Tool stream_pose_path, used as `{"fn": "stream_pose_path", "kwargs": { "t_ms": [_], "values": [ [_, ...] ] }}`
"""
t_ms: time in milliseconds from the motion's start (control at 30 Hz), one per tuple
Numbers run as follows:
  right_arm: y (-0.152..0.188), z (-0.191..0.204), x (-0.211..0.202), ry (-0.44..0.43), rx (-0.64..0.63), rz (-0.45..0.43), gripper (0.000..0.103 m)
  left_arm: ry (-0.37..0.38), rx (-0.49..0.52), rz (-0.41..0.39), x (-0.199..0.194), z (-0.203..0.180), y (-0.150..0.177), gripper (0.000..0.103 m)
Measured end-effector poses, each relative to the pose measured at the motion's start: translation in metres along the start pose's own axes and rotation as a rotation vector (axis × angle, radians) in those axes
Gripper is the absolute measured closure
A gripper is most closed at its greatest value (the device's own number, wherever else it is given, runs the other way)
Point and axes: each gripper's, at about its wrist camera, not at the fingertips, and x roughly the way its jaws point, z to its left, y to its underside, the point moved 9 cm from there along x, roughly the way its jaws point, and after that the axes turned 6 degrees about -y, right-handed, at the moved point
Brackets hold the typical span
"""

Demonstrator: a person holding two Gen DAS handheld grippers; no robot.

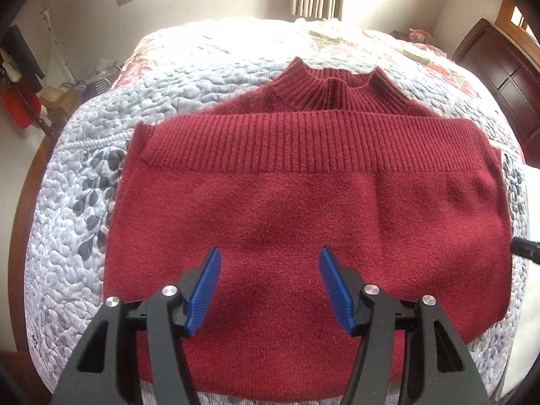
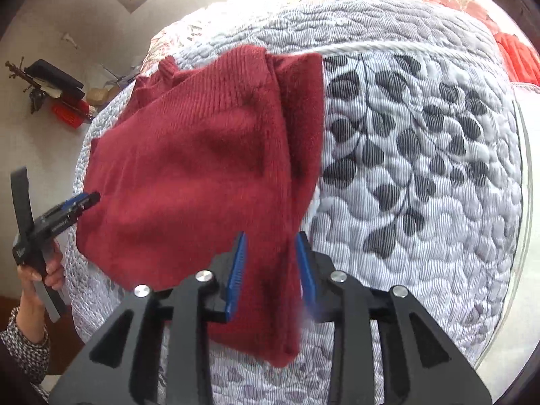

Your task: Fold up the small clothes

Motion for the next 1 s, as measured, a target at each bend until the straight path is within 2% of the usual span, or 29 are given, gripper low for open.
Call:
{"fn": "stream_pose_path", "kwargs": {
  "t_ms": [67,233,400,567,767,1000],
  "values": [
    [0.020,0.001,0.004,0.009,0.001,0.020,0.055,0.006,0.002,0.000,-0.005,-0.002,0.003,0.042],
    [0.059,0.003,0.022,-0.018,0.031,0.085,0.057,0.010,-0.001,-0.002,-0.012,-0.005,0.008,0.042],
    [0.064,0.003,0.025,-0.010,0.029,0.079,0.085,0.004,0.004,0.001,-0.015,-0.010,0.014,0.040],
    [0.065,-0.002,0.022,0.012,0.025,0.085,0.094,-0.009,0.018,0.007,-0.009,-0.013,0.018,0.037],
    [0.070,-0.020,0.025,0.006,0.054,0.096,0.095,-0.046,0.028,0.080,0.022,-0.008,0.036,0.037],
    [0.073,-0.012,0.038,0.032,0.038,0.101,0.094,-0.043,0.021,0.077,0.029,-0.003,0.040,0.032]
  ]
}}
